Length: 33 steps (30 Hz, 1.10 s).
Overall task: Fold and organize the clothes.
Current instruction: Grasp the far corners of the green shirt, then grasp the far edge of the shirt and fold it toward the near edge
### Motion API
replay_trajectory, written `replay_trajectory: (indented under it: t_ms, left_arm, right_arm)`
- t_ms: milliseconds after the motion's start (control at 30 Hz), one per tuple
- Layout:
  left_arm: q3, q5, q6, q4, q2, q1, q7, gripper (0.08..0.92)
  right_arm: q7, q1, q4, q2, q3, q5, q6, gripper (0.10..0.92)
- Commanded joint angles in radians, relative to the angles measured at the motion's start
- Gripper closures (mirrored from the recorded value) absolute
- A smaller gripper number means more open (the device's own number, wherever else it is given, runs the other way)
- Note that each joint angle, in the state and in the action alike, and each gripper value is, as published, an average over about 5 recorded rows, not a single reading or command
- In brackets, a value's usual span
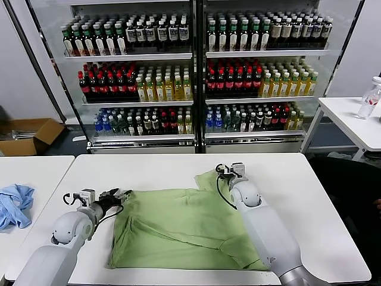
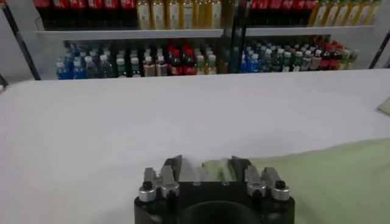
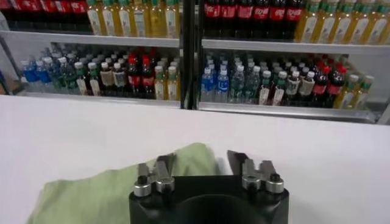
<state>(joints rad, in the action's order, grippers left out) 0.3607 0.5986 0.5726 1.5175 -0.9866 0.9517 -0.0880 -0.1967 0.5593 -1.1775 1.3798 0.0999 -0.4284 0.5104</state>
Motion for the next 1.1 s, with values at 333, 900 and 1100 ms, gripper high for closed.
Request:
replay_trajectory:
  t_ms: [333,900,1100]
  left_arm:
    - [0.013,0.027,-0.035,0.02,-0.02,0.038,-0.032,0.757]
    - [0.175,0.14,-0.122,0.315,0.059,0.301,-0.031,0.914]
    - [0.204,0.126,-0.126,0.317,0.067,0.368,-0.056,0.914]
  right_arm:
    - [0.024,0.035,-0.043,-0.015,0.004,-0.006,-0.088,0.821]
    - [-0.047,0.574,-0.886,-0.304,0.151,-0.193,0.033,0.92]
    - [-0.045,0.745,-1.001,-0.304,0.207,-0.149,0.03,0.92]
